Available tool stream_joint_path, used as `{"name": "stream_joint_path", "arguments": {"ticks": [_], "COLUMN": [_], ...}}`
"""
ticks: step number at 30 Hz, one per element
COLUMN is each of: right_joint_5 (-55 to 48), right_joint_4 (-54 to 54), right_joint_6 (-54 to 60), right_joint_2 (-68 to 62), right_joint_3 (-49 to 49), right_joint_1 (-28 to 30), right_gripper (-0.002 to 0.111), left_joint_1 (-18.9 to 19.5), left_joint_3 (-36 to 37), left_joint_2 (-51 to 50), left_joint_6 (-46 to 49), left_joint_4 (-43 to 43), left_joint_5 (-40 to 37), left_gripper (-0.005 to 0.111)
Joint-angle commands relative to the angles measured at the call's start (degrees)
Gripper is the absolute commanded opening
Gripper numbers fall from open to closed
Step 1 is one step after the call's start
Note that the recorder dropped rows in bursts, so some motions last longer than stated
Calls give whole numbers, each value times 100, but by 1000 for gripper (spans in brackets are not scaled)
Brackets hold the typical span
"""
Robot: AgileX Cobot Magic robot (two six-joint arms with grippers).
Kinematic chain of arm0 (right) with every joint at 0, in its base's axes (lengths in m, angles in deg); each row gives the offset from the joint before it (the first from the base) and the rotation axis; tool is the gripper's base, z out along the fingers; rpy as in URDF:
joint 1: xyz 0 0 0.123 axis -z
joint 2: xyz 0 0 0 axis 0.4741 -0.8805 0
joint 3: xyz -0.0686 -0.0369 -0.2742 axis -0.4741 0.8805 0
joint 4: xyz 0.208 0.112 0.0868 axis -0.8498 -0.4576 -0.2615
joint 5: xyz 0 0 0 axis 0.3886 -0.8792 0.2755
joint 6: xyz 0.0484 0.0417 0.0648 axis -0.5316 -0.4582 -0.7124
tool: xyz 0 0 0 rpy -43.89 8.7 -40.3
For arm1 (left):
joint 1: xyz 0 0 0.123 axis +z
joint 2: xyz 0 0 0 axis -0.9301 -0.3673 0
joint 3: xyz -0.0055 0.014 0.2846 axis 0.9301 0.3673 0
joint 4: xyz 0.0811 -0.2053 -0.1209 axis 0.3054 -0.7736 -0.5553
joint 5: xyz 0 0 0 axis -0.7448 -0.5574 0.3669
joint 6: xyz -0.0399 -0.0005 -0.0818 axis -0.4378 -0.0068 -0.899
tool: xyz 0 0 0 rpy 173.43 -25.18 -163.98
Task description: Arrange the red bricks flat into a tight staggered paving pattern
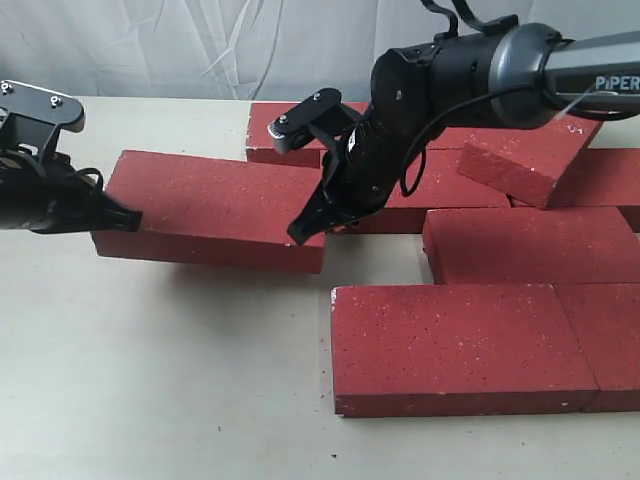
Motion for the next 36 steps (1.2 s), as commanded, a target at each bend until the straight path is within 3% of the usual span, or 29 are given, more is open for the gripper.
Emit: {"name": "stream_joint_path", "arguments": {"ticks": [1, 12, 28, 30, 34, 36], "right_joint_5": [640, 108, -5, -206, 838, 835], "right_joint_4": [-596, 115, 1693, 1934, 1084, 693], "right_joint_6": [-10, -10, -1233, -1294, -581, 176], "right_joint_2": [-54, -54, -43, 105, 952, 1250], "right_joint_3": [-77, -77, -77, -22, 993, 1354], "right_joint_1": [-169, -156, -144, 124, 623, 641], "right_gripper": [-1, -1, -1, -1, -1, -1], "left_joint_1": [-142, 404, 568, 568, 568, 556], "left_joint_3": [142, 220, 220, 220, 89, 72], "left_joint_2": [28, -45, -366, -366, -366, -366], "left_joint_6": [1, -13, -45, -45, -45, -18], "left_joint_4": [194, 212, -160, -184, -705, -294], "left_joint_5": [-241, -251, 227, 242, 602, 818], "left_gripper": [0, 0, 0, 0, 0, 0]}}
